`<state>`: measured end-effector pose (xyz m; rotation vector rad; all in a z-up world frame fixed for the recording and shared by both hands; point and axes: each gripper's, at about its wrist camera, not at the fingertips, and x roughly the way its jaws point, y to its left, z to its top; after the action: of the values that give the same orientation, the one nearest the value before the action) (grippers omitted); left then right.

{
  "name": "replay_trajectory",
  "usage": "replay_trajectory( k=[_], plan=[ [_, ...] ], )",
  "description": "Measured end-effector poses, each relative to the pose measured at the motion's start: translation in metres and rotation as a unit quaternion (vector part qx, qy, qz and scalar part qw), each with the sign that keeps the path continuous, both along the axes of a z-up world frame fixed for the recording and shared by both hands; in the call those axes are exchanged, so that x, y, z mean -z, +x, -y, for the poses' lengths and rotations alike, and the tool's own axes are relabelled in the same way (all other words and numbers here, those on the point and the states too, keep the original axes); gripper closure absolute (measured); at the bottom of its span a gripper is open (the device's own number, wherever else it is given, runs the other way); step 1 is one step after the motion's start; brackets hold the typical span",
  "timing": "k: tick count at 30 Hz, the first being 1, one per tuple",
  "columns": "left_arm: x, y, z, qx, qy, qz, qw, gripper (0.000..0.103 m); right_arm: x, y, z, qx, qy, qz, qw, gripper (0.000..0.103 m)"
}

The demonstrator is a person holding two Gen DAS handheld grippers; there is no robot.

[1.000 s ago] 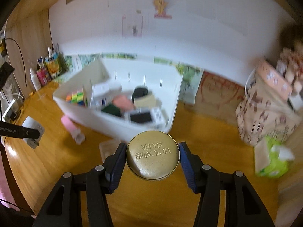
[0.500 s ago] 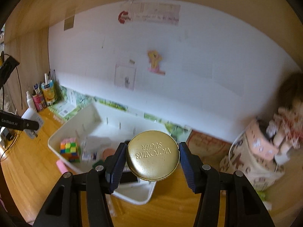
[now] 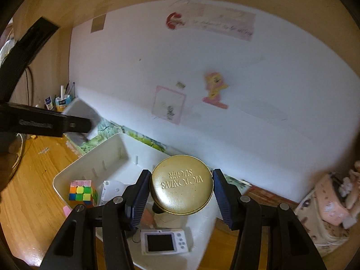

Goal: Organize rigid objects
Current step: 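Carry the white box with the left tool while the right tool carries the gold tin over the bin, then open the left tool dropping the white box while the right tool drops the gold tin into the bin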

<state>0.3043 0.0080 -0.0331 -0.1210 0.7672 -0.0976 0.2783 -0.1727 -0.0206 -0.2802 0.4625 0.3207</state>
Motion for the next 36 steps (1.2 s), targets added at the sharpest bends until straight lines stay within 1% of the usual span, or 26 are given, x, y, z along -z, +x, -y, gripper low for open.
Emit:
replay_trajectory(
  k=[1, 4, 6, 11, 17, 18, 20, 25, 29, 36],
  plan=[
    [0.005, 0.003, 0.003, 0.005, -0.003, 0.002, 1.0000, 0.042, 0.003, 0.004, -0.002, -0.003, 0.002, -0.003, 1.000, 0.047],
    [0.013, 0.007, 0.012, 0.019, 0.001, 0.020, 0.9996, 0.047, 0.015, 0.014, -0.006, -0.007, 0.003, -0.018, 1.000, 0.047],
    [0.015, 0.009, 0.018, 0.026, 0.010, 0.031, 0.9991, 0.048, 0.021, 0.020, -0.007, -0.004, 0.005, -0.028, 1.000, 0.047],
    [0.025, 0.017, 0.026, 0.040, 0.008, 0.007, 0.9992, 0.049, 0.031, 0.029, -0.005, 0.006, 0.023, -0.052, 0.998, 0.047],
    [0.029, 0.018, 0.026, 0.034, 0.002, -0.001, 0.9994, 0.049, 0.036, 0.035, -0.005, 0.007, 0.030, -0.068, 0.997, 0.047],
    [0.028, 0.018, 0.026, 0.033, 0.004, -0.001, 0.9995, 0.049, 0.036, 0.034, -0.004, 0.008, 0.031, -0.069, 0.997, 0.046],
    [0.027, 0.017, 0.025, 0.031, 0.006, -0.001, 0.9995, 0.049, 0.033, 0.033, -0.002, 0.009, 0.038, -0.068, 0.997, 0.034],
    [0.020, 0.012, 0.024, 0.027, 0.008, 0.004, 0.9996, 0.049, 0.026, 0.030, 0.001, 0.010, 0.047, -0.064, 0.997, 0.023],
    [0.009, 0.005, 0.025, 0.029, 0.015, 0.017, 0.9993, 0.049, 0.017, 0.025, 0.000, 0.012, 0.043, -0.056, 0.997, 0.023],
    [-0.012, -0.014, 0.024, 0.028, 0.018, 0.035, 0.9988, 0.048, -0.002, 0.007, 0.003, 0.012, 0.050, -0.035, 0.998, 0.021]
  ],
)
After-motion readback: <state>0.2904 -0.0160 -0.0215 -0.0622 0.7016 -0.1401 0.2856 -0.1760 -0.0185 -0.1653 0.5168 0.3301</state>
